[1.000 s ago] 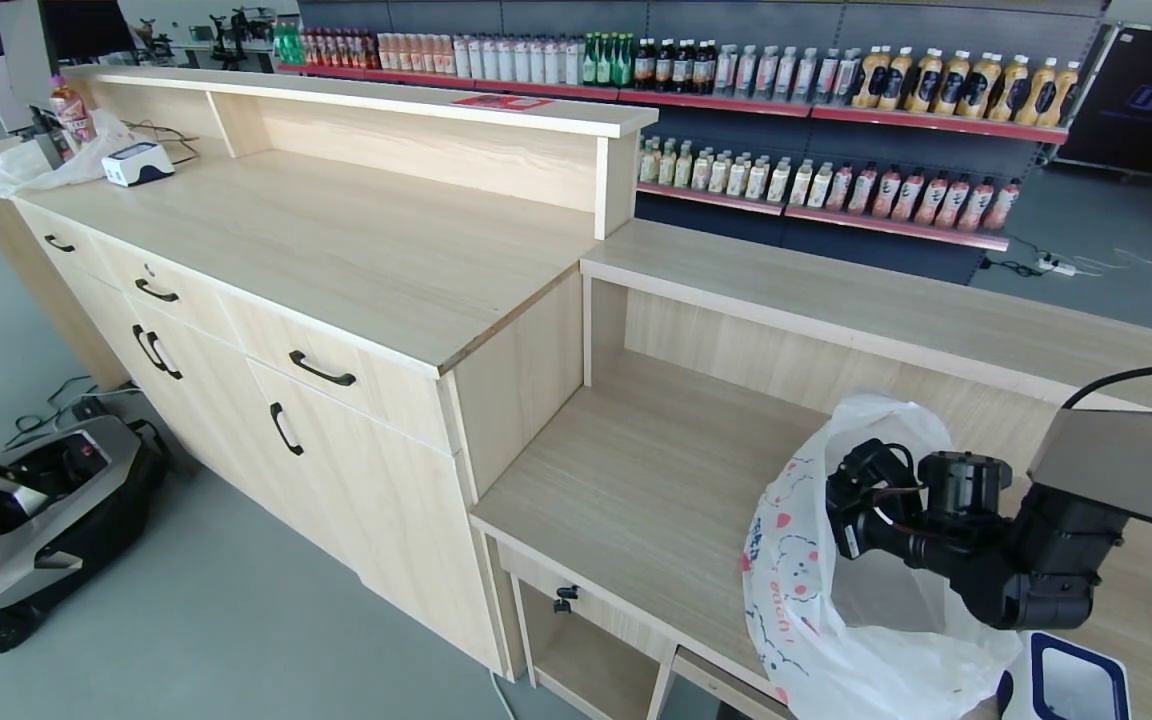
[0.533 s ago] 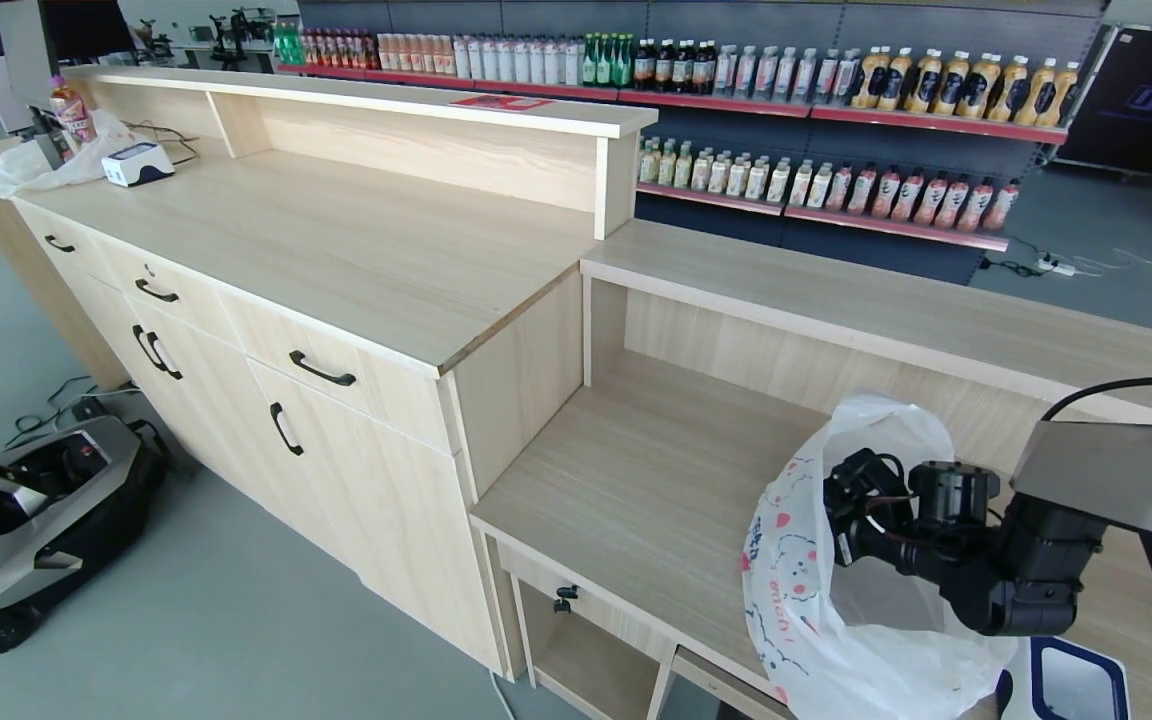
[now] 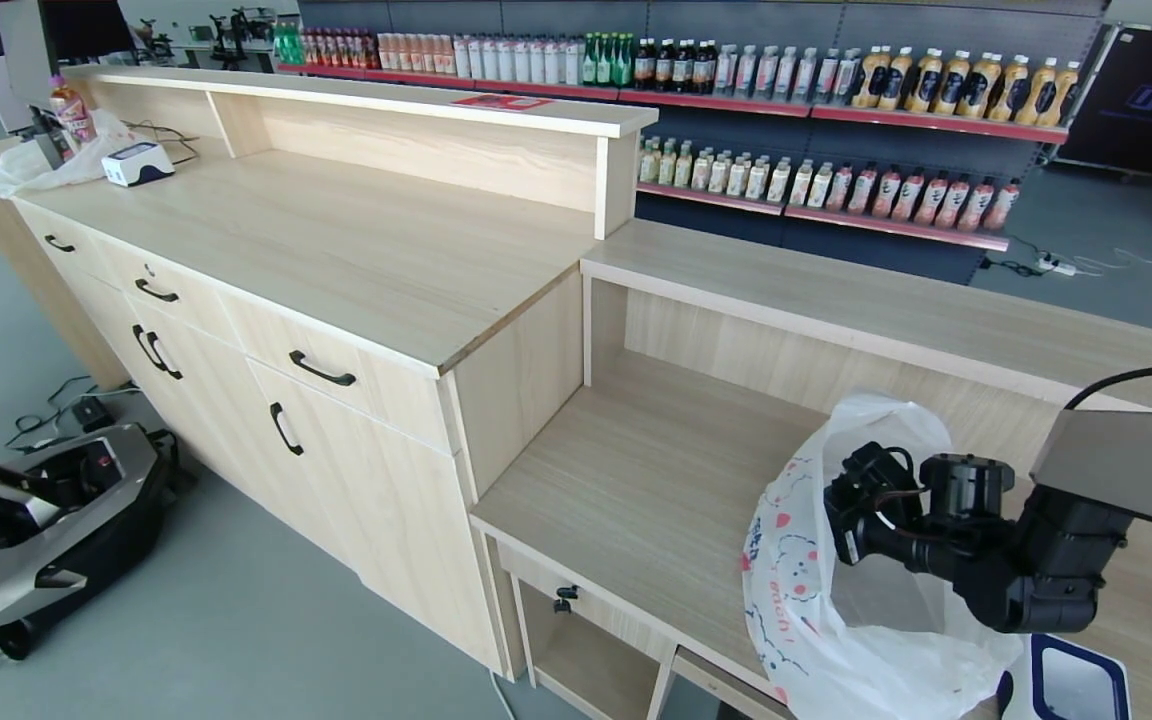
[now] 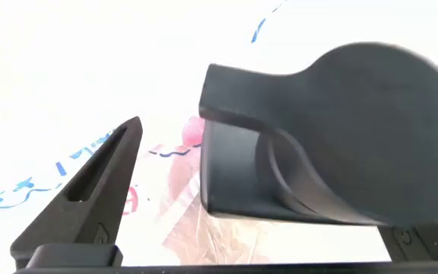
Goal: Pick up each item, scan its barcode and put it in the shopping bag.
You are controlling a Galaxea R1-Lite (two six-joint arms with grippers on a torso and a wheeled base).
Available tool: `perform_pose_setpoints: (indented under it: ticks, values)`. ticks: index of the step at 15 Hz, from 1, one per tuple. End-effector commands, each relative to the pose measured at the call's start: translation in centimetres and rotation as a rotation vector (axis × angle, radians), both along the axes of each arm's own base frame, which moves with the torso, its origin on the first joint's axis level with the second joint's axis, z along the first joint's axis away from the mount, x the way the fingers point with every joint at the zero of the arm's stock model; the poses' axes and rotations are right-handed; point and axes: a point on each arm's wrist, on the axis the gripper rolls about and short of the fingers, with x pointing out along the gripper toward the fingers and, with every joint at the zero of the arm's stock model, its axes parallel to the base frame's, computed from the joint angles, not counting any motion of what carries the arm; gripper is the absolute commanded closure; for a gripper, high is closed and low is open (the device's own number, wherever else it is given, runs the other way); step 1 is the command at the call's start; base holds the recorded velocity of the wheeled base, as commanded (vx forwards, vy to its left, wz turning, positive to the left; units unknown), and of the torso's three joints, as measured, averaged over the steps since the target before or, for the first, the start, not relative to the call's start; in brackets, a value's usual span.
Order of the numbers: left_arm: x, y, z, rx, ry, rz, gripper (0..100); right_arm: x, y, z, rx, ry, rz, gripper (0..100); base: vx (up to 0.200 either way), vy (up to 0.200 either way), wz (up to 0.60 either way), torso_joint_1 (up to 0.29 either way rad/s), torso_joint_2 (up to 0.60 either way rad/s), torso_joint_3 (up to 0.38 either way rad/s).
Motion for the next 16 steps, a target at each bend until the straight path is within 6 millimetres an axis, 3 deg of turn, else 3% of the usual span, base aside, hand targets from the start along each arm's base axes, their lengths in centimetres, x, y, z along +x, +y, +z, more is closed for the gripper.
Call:
perform_pose_setpoints:
  ticks: [1, 4, 8, 12, 16]
  values:
    - [0.0, 0.0, 0.0, -0.001, 0.001, 0.000, 0, -1.5, -0.2, 4.7, 0.000, -0.057, -0.002, 0, 0.000, 0.000, 0.00, 0.000, 0.00, 0.000]
    - [0.0, 0.0, 0.0, -0.001, 0.001, 0.000, 0, -3.7, -0.4, 9.5, -0.004, -0.070, -0.014, 0, 0.000, 0.000, 0.00, 0.000, 0.00, 0.000]
    - [0.0, 0.0, 0.0, -0.001, 0.001, 0.000, 0, -9.9, -0.3, 17.5, -0.024, -0.197, -0.035, 0, 0.000, 0.000, 0.00, 0.000, 0.00, 0.000]
    - [0.0, 0.0, 0.0, -0.001, 0.000, 0.000, 0, -15.5, -0.9, 20.9, -0.113, -0.353, -0.068, 0, 0.000, 0.000, -0.15, -0.001, 0.00, -0.001]
    - [0.0, 0.0, 0.0, -0.001, 0.000, 0.000, 0, -17.8, -1.4, 24.3, -0.111, -0.491, -0.122, 0, 0.000, 0.000, -0.60, 0.004, 0.00, 0.005]
